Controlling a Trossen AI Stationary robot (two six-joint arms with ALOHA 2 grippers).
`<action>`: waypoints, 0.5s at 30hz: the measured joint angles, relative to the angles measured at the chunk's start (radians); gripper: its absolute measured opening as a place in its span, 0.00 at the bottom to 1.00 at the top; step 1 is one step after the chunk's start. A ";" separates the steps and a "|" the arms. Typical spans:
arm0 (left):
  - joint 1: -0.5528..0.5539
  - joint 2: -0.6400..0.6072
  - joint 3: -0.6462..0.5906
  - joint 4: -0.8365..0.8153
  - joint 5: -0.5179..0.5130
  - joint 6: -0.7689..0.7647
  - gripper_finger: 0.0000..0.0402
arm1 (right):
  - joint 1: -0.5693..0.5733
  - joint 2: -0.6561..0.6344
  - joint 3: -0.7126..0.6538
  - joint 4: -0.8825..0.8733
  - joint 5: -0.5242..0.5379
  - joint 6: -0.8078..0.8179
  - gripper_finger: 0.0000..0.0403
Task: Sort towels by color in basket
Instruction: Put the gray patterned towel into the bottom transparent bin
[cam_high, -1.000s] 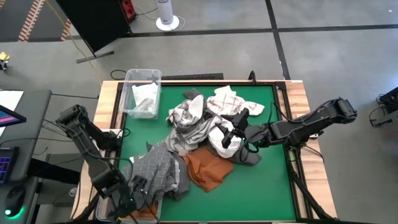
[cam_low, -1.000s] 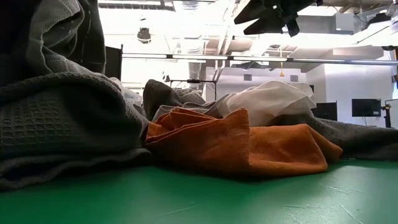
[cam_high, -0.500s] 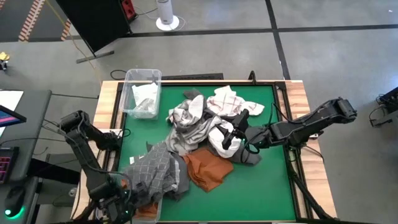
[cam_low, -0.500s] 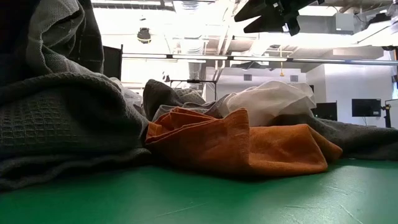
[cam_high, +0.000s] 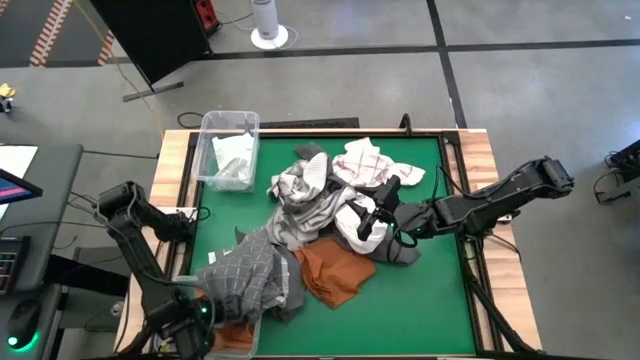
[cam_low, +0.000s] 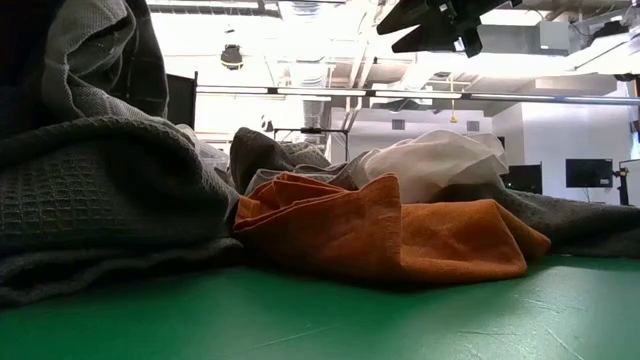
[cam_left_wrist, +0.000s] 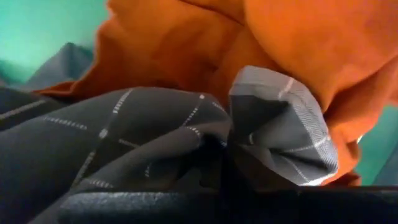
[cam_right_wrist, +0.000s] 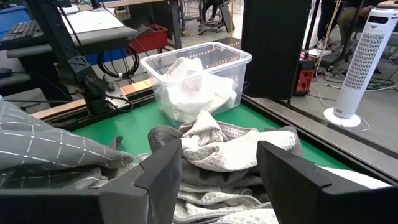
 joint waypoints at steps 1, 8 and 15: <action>0.003 0.000 -0.013 0.006 0.003 0.019 0.00 | 0.000 0.000 0.000 0.000 0.000 0.000 0.58; 0.055 0.000 -0.121 0.087 0.099 0.044 0.00 | 0.000 0.000 0.000 0.000 -0.001 0.000 0.58; 0.068 0.000 -0.178 0.184 0.124 0.103 0.00 | 0.000 0.000 0.000 0.000 -0.001 -0.005 0.58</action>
